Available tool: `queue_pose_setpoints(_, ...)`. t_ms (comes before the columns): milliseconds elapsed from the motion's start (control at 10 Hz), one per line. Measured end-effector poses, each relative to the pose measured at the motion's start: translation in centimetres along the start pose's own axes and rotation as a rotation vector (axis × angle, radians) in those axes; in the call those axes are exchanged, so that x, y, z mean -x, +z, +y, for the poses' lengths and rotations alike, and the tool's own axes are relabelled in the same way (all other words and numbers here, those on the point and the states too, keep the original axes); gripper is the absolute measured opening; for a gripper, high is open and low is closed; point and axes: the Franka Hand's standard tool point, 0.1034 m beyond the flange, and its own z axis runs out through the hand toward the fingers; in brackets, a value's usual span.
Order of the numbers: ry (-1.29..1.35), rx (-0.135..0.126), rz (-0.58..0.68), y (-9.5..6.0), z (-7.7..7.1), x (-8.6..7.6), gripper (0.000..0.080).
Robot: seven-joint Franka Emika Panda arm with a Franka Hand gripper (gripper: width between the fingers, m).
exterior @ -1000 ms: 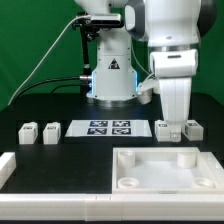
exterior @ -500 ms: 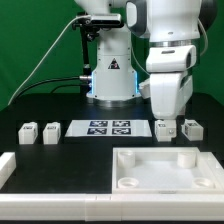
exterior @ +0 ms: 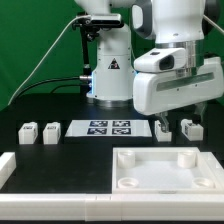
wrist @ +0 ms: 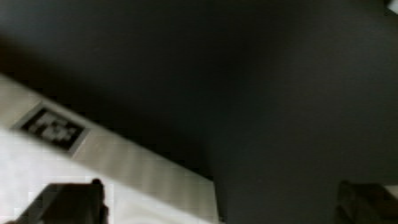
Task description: Assemble one leg
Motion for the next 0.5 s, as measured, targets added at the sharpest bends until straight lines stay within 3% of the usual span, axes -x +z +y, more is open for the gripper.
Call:
queue_pose_setpoints(300,0.313,-0.027,-0.012,0.5,-3.0,0.2,0.0649)
queue_pose_setpoints(500,0.292,-0.031,-0.012,0.9,-4.1,0.6,0.0649)
